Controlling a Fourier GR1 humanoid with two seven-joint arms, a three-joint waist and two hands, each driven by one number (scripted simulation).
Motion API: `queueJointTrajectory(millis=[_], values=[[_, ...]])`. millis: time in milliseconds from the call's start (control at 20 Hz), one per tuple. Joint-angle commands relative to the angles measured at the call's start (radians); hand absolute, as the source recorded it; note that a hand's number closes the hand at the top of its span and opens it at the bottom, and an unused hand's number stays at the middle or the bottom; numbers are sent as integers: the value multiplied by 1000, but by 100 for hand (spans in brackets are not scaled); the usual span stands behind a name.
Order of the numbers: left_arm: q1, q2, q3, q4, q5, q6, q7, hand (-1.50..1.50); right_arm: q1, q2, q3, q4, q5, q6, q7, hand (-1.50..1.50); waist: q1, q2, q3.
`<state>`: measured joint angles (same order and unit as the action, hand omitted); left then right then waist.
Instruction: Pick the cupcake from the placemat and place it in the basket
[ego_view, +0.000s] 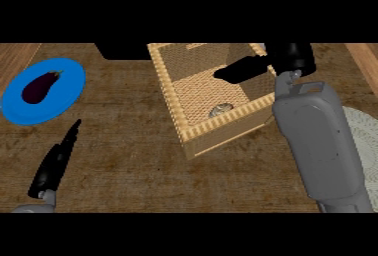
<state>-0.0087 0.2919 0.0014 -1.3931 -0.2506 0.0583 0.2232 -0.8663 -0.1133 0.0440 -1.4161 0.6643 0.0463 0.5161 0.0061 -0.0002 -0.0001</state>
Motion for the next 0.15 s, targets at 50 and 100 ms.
queueJointTrajectory(millis=[50,100], values=[[1,2,10,-29,9,-16,37,0,-18,-48,-157,15,-64,-20,60,-150,-2,0,0],[-10,21,26,-24,23,-34,37,0,20,-100,-212,50,-94,-27,-7,-150,-3,2,1]])
